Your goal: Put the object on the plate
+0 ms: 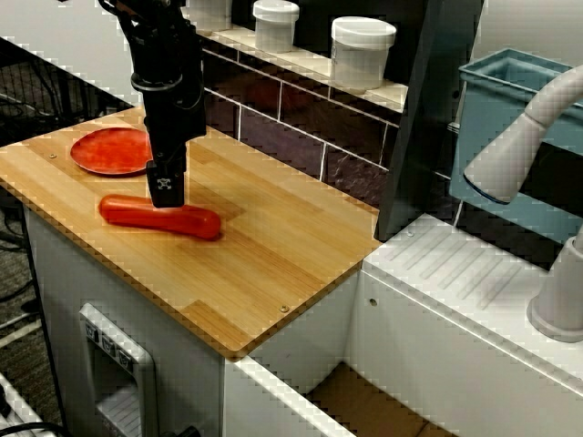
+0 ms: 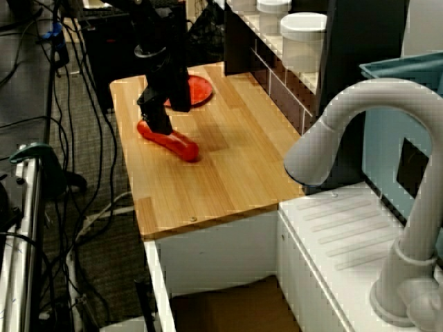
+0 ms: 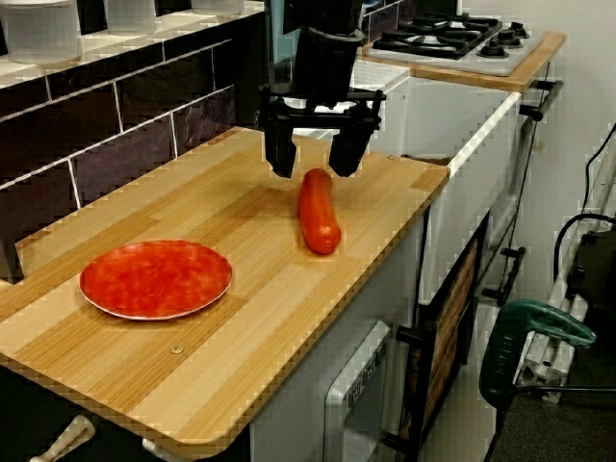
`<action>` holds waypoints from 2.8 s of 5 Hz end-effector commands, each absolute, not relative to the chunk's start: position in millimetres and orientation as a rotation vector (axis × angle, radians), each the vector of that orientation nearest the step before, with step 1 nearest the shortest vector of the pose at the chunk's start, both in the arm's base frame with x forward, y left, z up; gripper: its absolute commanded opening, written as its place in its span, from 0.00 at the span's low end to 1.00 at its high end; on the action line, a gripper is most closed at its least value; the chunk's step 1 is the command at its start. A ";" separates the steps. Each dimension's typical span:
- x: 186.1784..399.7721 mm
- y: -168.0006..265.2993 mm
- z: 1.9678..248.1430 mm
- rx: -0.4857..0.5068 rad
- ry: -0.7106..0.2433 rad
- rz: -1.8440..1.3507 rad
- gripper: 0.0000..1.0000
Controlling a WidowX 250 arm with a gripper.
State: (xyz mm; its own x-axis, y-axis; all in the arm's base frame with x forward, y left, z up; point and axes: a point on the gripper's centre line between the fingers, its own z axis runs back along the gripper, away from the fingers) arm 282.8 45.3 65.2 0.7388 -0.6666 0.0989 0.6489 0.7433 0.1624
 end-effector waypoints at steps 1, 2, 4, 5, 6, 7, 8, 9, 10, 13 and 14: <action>282.8 45.3 65.2 0.120 -0.154 -0.724 1.00; 286.5 50.0 72.6 0.078 -0.115 -0.743 1.00; 285.7 56.6 60.3 0.070 -0.106 -0.760 1.00; 284.9 56.6 58.9 0.062 -0.106 -0.791 1.00; 282.1 56.3 62.5 0.054 -0.140 -0.881 1.00; 280.9 56.4 64.0 0.052 -0.133 -0.907 1.00; 281.0 58.3 58.3 0.055 -0.122 -0.907 1.00; 284.2 59.9 48.7 0.063 -0.111 -0.891 1.00; 287.3 59.4 39.8 0.070 -0.104 -0.883 1.00; 293.4 60.4 31.6 0.060 -0.083 -0.874 0.00; 295.8 62.5 47.1 0.052 -0.100 -0.873 0.00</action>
